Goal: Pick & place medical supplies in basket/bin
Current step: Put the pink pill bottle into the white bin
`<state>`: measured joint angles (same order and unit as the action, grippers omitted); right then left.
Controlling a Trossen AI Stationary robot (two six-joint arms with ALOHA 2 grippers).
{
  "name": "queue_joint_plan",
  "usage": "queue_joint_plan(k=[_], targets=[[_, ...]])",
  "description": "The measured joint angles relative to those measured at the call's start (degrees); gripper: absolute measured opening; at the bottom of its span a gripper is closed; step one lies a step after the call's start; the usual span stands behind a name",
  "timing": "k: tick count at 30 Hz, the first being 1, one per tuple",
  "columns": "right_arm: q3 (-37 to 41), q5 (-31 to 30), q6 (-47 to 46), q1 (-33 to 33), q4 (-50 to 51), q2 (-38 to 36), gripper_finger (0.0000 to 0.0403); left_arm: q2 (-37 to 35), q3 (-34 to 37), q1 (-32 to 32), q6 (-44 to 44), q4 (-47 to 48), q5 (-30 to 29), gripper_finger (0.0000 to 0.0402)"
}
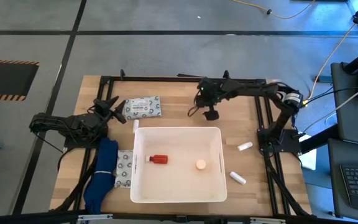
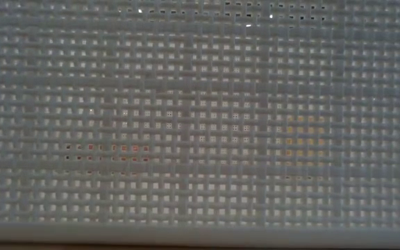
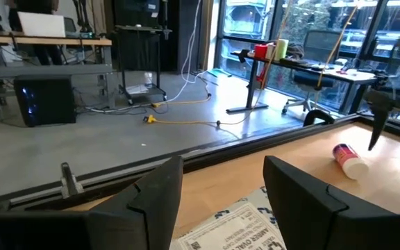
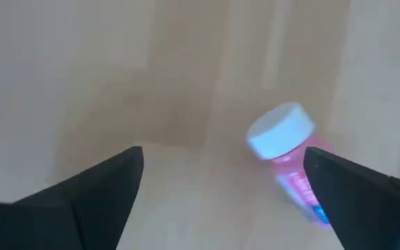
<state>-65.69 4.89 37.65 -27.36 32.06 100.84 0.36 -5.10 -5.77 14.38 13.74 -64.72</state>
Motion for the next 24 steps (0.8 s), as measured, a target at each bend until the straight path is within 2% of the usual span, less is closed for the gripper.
queue_joint_plan(k=[4,8,18,24], targets=[[3.4,-7.5,0.2,2.3,-7.1,0.0,0.0398,0.0,0.0,0.0,0.0,0.0,-0.2,0.0198],[4.7,-10.2,0.8,3.9,-10.7,0.0,0.0398,0.0,0.0,0.0,0.0,0.0,-0.2,0.0198],[4.7,-10.4,-2.6,4.8,-14.3,0.0,0.0398,0.0,0.0,0.0,2.9,0.0,-0.3,0.0198],[4.7,-9.7,-2.9,3.0,-15.2,0.0,0.0398,0.0,0.0,0.0,3.0,0.0,-1.6,0.0198]])
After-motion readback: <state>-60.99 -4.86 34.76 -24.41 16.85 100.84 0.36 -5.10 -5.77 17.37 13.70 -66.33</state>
